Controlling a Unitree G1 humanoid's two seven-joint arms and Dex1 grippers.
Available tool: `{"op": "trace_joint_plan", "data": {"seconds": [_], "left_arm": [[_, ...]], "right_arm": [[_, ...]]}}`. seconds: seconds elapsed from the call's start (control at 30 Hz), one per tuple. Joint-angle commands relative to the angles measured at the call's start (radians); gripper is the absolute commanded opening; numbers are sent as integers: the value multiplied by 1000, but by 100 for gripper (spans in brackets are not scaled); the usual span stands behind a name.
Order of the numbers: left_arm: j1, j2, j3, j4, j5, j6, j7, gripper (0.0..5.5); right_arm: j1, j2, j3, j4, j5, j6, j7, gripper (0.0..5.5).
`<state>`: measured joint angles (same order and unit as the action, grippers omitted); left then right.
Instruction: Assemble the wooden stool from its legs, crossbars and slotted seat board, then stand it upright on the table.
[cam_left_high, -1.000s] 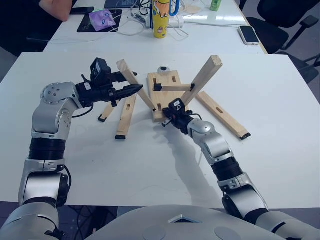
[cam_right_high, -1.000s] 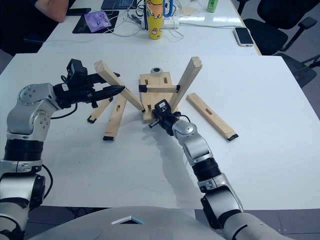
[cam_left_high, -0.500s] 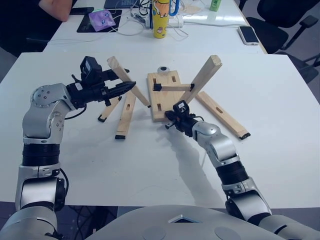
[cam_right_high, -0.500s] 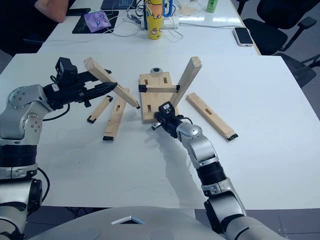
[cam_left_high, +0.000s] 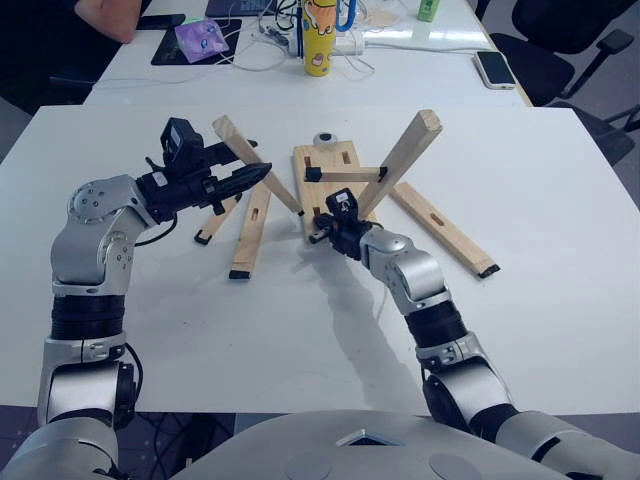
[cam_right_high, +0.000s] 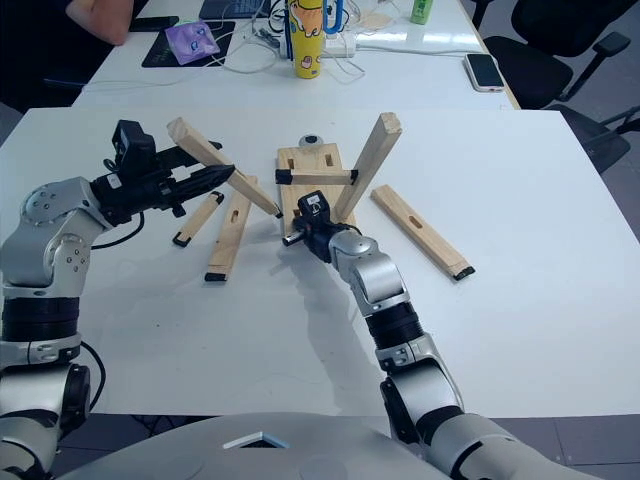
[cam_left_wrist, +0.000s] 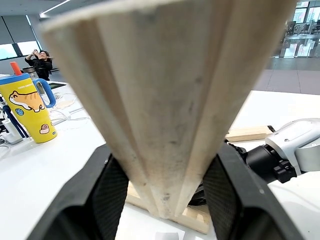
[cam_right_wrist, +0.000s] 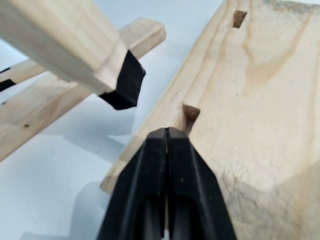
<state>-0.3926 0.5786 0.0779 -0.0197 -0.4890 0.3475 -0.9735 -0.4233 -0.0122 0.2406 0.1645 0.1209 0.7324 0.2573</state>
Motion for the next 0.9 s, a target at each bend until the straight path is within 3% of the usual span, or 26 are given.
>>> {"op": "trace_joint_plan", "data": {"seconds": [0.03, 0.33, 0.53, 0.73, 0.9], "left_arm": [[29, -5, 18, -43, -12, 8, 23, 207], [95, -1, 70, -156, -28, 29, 93, 207], [130, 5, 94, -222, -43, 49, 132, 207], [131, 1, 82, -256, -49, 65, 142, 207], [131, -17, 41, -270, -40, 69, 139, 207]], "right_arm": [[10, -6, 3, 36, -36, 159, -52, 0], [-63, 42, -163, -8, 36, 683, -88, 0], [-27, -16, -132, -52, 49, 853, -77, 0], [117, -90, -140, -208, 97, 862, -38, 0], [306, -251, -44, -332, 129, 566, 92, 0]]}}
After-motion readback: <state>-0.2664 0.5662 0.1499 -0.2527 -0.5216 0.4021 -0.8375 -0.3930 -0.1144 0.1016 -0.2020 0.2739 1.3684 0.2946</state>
